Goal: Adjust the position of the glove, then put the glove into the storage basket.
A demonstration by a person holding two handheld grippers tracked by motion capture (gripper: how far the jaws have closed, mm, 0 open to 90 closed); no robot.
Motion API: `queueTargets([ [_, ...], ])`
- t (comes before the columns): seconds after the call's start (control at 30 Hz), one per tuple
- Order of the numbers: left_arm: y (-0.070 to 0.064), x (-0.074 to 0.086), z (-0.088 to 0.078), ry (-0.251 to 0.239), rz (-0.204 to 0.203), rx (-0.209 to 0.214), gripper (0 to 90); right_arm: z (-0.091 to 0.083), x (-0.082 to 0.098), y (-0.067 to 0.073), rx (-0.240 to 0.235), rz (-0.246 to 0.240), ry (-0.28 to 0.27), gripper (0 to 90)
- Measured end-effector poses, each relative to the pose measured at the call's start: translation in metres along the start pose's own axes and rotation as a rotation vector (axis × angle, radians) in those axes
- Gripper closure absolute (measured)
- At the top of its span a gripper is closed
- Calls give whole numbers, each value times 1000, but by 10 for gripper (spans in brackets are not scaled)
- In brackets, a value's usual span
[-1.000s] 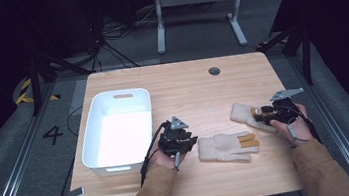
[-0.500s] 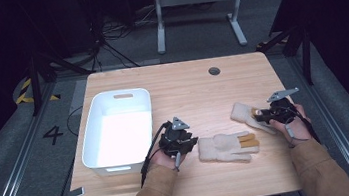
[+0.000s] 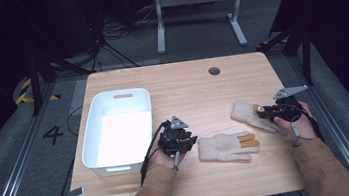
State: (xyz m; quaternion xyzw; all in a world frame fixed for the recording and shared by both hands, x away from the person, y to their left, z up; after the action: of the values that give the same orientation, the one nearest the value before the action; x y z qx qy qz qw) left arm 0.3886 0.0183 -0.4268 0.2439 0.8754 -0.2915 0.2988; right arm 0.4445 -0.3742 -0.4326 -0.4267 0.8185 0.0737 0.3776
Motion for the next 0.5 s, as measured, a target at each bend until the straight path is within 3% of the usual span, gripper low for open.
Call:
queueTargets([
  [0.5,-4,-4,-2,20,-10,-3,684,-26,-9,4,-1,-54,-103,703],
])
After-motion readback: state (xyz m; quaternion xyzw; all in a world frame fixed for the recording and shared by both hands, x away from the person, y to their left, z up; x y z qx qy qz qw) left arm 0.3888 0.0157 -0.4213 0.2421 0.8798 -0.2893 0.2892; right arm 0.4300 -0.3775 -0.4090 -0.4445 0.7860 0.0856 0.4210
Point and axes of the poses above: each handheld gripper's, and its own axes: z roughly forward along the jaws, x roughly out of its underside, y roughly to its left, the point moved 1 cm from there along z, roughly forward along the jaws, and after that the axes turned 15 degrees about -z, right-handed, at the moved point
